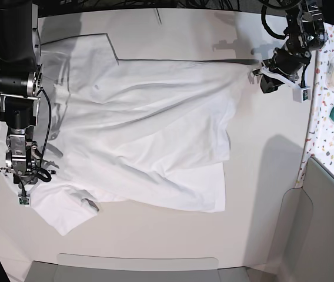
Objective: Layout the t-shirt on the table in an organized manner, then fold the t-shirt properly
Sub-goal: 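Grasp the shirt hem with the right gripper and pull it outward, then sweep the left gripper across the shirt to flatten wrinkles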
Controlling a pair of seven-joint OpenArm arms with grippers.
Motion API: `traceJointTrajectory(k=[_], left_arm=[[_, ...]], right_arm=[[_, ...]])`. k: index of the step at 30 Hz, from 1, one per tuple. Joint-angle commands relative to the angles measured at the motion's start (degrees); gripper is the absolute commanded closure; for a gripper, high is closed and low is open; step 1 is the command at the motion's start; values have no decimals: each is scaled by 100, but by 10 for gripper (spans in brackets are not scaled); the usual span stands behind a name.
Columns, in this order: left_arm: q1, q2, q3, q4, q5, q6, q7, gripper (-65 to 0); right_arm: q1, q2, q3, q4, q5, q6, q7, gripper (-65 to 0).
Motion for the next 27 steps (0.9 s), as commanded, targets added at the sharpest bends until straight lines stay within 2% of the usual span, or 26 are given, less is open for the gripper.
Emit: traceJointTrajectory(k=[1, 4, 7, 9, 11, 14, 17, 20, 22, 25, 27], left_arm=[[47, -52, -21, 101, -43, -18, -92, -50], [47, -43, -21, 101, -43, -18, -84, -50], [30, -34, -21, 119, -52, -18, -49, -50], [30, -34, -21, 128, -52, -18, -49, -50], [30, -34, -21, 136, -52, -18, -49, -50], [38, -52, -74, 207, -52, -18, -49, -50], [65, -52, -373, 523, -52, -18, -49, -50], [65, -61, -549, 866, -61, -27, -40, -50], [74, -61, -514, 963, -78, -150, -40, -50], [30, -43, -189, 910, -377, -835, 171, -51], [-102, -43, 137, 866, -544, -1055, 620, -51]], right_arm=[[500, 18, 24, -23, -130, -171, 411, -4], [834, -52, 33, -339, -235, -452, 947, -80], [921, -175, 42, -304, -200, -496, 1395, -168], [886, -219, 42, -119, 20, -496, 1457, -206], [737, -210, 42, 303, 494, -496, 1334, -215], [201, 18, 183, 1340, 1549, -488, 472, -200], [-766, 352, 745, 2984, 2859, -488, -899, -173], [-1892, 546, 1484, 4681, 4011, -479, -2024, -92], [-2551, 572, 1923, 5560, 4442, -479, -2605, 0], [-3333, 581, 2503, 6412, 4512, -479, -3449, 0], [-3764, 581, 2776, 6650, 4512, -479, -3862, 0]])
